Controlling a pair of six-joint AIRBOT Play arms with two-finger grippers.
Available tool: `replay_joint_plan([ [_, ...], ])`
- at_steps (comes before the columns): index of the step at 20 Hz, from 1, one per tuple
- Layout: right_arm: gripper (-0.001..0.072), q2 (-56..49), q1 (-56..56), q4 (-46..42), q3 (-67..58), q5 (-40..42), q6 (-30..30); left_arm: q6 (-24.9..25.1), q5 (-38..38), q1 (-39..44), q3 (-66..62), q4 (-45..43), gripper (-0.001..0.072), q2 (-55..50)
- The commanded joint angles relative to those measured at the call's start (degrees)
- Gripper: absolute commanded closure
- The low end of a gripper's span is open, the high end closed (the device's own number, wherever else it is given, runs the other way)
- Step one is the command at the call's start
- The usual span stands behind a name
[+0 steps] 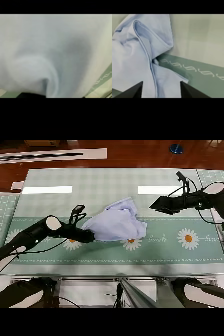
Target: Fold the shirts.
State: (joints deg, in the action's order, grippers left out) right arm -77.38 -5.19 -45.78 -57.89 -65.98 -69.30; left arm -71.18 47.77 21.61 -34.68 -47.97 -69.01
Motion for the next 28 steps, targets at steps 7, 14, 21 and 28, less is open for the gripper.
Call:
replay_joint_plan([
  [7,0.012,-10.9,10.3,7.9,0.0,1.8,1.2,0.0,0.7,0.0,0.0,0.0,0.0681,0.0],
  [14,0.0687,-14.1,17.2,9.9,0.0,9.9,-1.4,0.0,0.7,-0.1,0.0,0.0,0.0682,0.1],
  [21,0.0691,2.1,7.3,12.3,-10.7,-0.1,3.2,-1.2,11.4,-0.2,-14.9,-8.6,0.0685,9.3],
  [28,0.0691,21.8,3.9,12.9,-28.8,2.4,-1.2,-4.6,15.0,-0.1,-52.7,-16.9,0.0684,19.8],
])
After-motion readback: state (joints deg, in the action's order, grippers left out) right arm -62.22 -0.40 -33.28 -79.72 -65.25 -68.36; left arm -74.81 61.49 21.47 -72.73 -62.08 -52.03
